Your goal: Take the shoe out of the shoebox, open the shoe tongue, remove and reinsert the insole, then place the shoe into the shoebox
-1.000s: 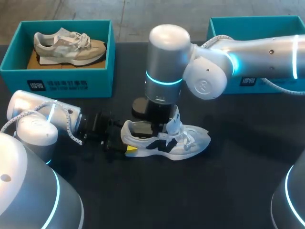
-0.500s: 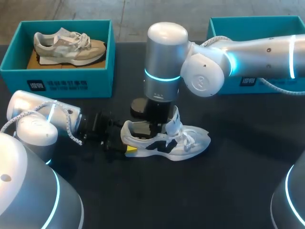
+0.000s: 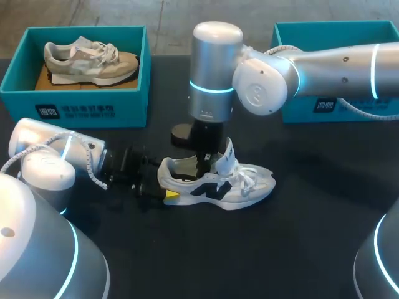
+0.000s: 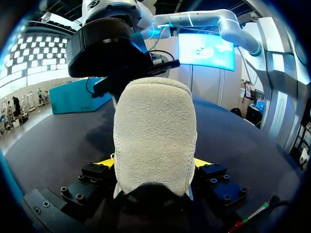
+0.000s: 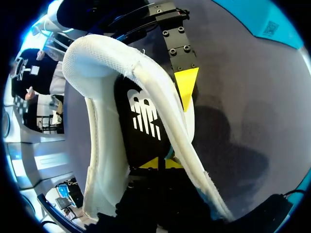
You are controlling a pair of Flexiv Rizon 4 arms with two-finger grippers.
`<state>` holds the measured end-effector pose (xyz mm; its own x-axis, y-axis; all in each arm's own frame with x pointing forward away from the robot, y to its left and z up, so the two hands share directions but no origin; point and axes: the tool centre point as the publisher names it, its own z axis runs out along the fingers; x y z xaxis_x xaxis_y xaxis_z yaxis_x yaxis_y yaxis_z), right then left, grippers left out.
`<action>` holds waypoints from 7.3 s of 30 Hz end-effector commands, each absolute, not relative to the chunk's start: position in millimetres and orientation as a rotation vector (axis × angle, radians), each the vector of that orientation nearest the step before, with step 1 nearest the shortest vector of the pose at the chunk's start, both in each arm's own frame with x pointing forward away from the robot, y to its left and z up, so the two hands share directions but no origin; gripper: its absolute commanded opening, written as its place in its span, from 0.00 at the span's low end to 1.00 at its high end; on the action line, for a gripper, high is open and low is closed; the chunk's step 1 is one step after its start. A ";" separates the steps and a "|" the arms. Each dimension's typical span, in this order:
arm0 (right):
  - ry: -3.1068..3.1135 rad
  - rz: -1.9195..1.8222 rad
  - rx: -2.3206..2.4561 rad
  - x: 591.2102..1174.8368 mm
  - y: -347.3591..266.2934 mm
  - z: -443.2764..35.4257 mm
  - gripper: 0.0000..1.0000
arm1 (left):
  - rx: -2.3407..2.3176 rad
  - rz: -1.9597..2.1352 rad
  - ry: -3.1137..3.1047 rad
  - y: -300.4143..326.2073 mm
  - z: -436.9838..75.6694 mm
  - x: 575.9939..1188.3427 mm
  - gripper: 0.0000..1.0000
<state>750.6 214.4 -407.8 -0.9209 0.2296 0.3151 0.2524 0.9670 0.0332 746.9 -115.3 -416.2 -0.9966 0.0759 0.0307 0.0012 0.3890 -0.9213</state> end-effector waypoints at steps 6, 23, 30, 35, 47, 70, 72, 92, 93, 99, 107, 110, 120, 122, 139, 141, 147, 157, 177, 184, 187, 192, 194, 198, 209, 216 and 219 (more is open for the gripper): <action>-2.828 -0.171 -0.340 730.6 219.2 -458.8 0.00 | -0.070 1.696 -2.565 -113.9 -418.4 746.8 0.00; -3.001 -0.210 -0.417 741.6 201.2 -388.1 0.00 | -0.070 1.696 -2.565 -113.9 -418.4 746.8 0.00; -3.032 -0.219 -0.432 747.4 196.1 -380.0 0.00 | -0.070 1.696 -2.565 -113.9 -418.4 746.8 0.00; -3.058 -0.225 -0.444 750.1 193.0 -371.9 0.00 | -0.070 1.696 -2.565 -113.9 -418.4 746.8 0.00; -3.077 -0.206 -0.545 749.0 170.7 -365.5 0.00 | -0.070 1.696 -2.565 -113.9 -418.4 746.8 0.00; -3.122 -0.469 -0.531 767.1 176.1 -339.7 0.00 | -0.070 1.696 -2.565 -113.9 -418.4 746.8 0.00; -3.104 -0.502 -0.523 769.8 178.4 -337.7 0.00 | -0.070 1.696 -2.565 -113.9 -418.4 746.8 0.00; -3.060 -0.540 -0.320 783.5 221.5 -336.8 0.00 | -0.070 1.696 -2.565 -113.9 -418.4 746.8 0.00; -3.058 -0.545 -0.316 783.4 222.5 -337.3 0.00 | -0.070 1.696 -2.565 -113.9 -418.4 746.8 0.00; -3.054 -0.542 -0.308 783.5 225.1 -339.5 0.00 | -0.070 1.696 -2.565 -113.9 -418.4 746.8 0.00; -3.083 -0.537 -0.319 781.8 222.2 -330.0 0.44 | -0.070 1.696 -2.565 -113.9 -418.4 746.8 0.00; -3.098 -0.534 -0.328 780.8 220.1 -324.6 0.45 | -0.070 1.696 -2.565 -113.9 -418.4 746.8 0.00; -3.133 -0.530 -0.334 779.4 217.4 -314.2 0.45 | -0.070 1.696 -2.565 -113.9 -418.4 746.8 0.00; -3.136 -0.533 -0.331 779.8 218.2 -313.3 0.45 | -0.070 1.696 -2.565 -113.9 -418.4 746.8 0.00; -3.115 -0.555 -0.273 785.2 234.4 -324.1 0.24 | -0.070 1.696 -2.565 -113.9 -418.4 746.8 0.00; -3.113 -0.554 -0.271 784.8 235.6 -324.7 0.19 | -0.070 1.696 -2.565 -113.9 -418.4 746.8 0.00; -3.110 -0.547 -0.271 782.8 237.0 -324.5 0.00 | -0.070 1.696 -2.565 -113.9 -418.4 746.8 0.00; -3.141 -0.508 -0.296 773.6 234.2 -308.0 0.00 | -0.070 1.696 -2.565 -113.9 -418.4 746.8 0.00; -3.205 -0.473 -0.365 768.6 204.8 -240.9 0.00 | -0.070 1.696 -2.565 -113.9 -418.4 746.8 0.00; -3.176 -0.538 -0.396 772.5 194.1 -221.6 0.00 | -0.070 1.696 -2.565 -113.9 -418.4 746.8 0.00; -3.160 -0.565 -0.398 773.2 191.4 -215.3 0.00 | -0.070 1.696 -2.565 -113.9 -418.4 746.8 0.00; -3.155 -0.566 -0.390 773.5 188.3 -207.1 0.00 | -0.070 1.696 -2.565 -113.9 -418.4 746.8 0.00; -3.154 -0.566 -0.388 773.5 187.7 -204.5 0.00 | -0.070 1.696 -2.565 -113.9 -418.4 746.8 0.00; -3.157 -0.566 -0.385 773.9 186.4 -200.2 0.00 | -0.070 1.696 -2.565 -113.9 -418.4 746.8 0.00; -3.020 -0.705 -0.312 777.1 189.7 -204.6 0.00 | -0.070 1.696 -2.565 -113.9 -418.4 746.8 0.00; -2.984 -0.732 -0.288 777.6 193.6 -211.1 0.00 | -0.070 1.696 -2.565 -113.9 -418.4 746.8 0.00; -2.984 -0.732 -0.288 777.6 193.6 -211.1 0.00 | -0.070 1.696 -2.565 -113.9 -418.4 746.8 0.00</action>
<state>776.8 192.1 -210.4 -0.9810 0.1678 0.0976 0.1939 0.8696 0.4541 747.2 -115.4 -415.4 -0.9967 0.0751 0.0305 0.0011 0.3886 -0.9214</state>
